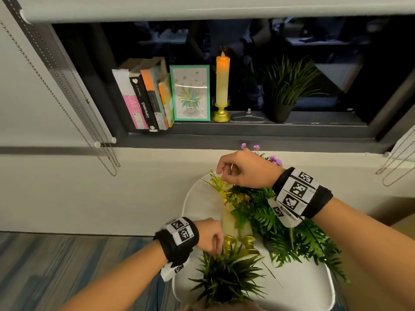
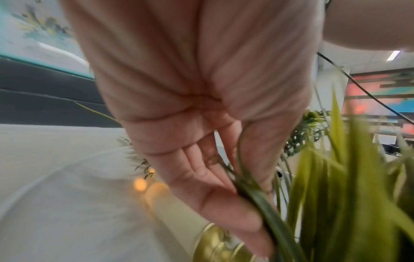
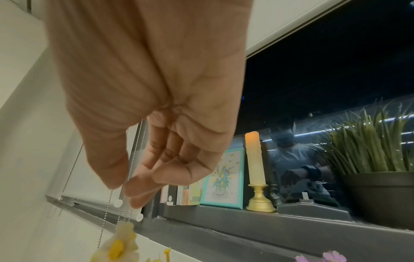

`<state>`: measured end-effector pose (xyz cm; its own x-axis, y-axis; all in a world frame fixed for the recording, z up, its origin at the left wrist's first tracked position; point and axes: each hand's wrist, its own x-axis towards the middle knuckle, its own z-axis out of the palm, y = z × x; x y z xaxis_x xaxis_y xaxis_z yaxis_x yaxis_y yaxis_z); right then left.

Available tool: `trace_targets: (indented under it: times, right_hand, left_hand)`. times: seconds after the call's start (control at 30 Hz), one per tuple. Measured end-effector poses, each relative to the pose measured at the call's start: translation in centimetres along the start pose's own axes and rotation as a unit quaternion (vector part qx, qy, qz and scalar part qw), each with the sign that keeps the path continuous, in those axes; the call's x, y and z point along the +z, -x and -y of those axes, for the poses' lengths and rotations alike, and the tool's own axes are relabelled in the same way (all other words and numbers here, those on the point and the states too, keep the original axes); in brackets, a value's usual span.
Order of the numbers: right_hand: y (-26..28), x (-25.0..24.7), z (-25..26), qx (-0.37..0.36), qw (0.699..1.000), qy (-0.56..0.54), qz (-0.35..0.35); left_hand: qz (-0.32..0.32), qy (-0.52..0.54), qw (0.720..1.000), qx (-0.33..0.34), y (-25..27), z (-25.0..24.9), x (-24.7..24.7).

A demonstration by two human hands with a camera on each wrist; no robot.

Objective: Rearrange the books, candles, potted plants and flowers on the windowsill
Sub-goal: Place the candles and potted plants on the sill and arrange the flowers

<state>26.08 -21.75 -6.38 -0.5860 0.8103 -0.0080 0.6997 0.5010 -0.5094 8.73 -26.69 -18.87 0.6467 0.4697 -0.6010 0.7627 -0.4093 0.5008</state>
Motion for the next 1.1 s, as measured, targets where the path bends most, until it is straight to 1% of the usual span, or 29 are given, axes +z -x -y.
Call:
trace_targets:
  times: [0.1, 0.27, 0.33, 0.4, 0.47, 0.5, 0.57, 0.63, 0.77, 0.93, 1.03, 1.1]
  right_hand:
    - [-0.2, -0.1, -0.2, 0.004, 1.000, -0.002, 0.002]
    - [-0.5, 0.1, -0.5, 0.005, 1.000, -0.013, -0.005]
    - [-0.5, 0.3, -0.5, 0.007, 1.000, -0.018, -0.005]
    - [-0.5, 0.4, -0.5, 0.009, 1.000, -0.019, -0.001]
    - [-0.6, 0.4, -0.4, 0.010, 1.000, -0.017, 0.002]
    - [-0.6, 0.3, -0.3, 0.009, 1.000, -0.016, 0.001]
    - [-0.7, 0.2, -0.1, 0.008, 1.000, -0.014, -0.002]
    - [-0.7, 0.1, 0.0, 0.008, 1.000, -0.014, -0.003]
    - [-0.6, 0.0, 0.1, 0.010, 1.000, -0.013, 0.006]
    - [-0.3, -0.3, 0.7, 0.008, 1.000, -0.004, 0.006]
    - [-0.2, -0.7, 1.0, 0.011, 1.000, -0.005, 0.014]
    - [0.0, -1.1, 1.4, 0.001, 0.999, 0.007, 0.032]
  left_hand:
    - [-0.008, 0.011, 1.000, 0.002, 0.0, 0.4, -1.0]
    - [-0.013, 0.073, 0.997, -0.029, 0.2, 0.9, -1.0]
    - [0.014, 0.079, 0.995, -0.061, 0.2, 0.1, -0.4]
    - [0.072, 0.073, 0.991, -0.090, 0.2, -0.8, -0.1]
    - [0.110, 0.044, 0.989, -0.089, 0.2, -1.3, 0.0]
    - [0.112, 0.012, 0.991, -0.075, 0.2, -1.4, -0.1]
    - [0.091, -0.045, 0.994, -0.043, 0.2, -1.4, -0.4]
    - [0.065, -0.070, 0.995, -0.018, 0.3, -1.3, -0.9]
    - [0.054, -0.037, 0.998, 0.012, 0.6, -1.0, -2.2]
    - [0.026, -0.040, 0.998, 0.038, 2.3, -0.6, -4.5]
    - [-0.040, -0.022, 0.998, 0.047, 4.6, -0.1, -6.8]
    - [-0.089, 0.029, 0.995, 0.046, 6.5, 0.2, -8.8]
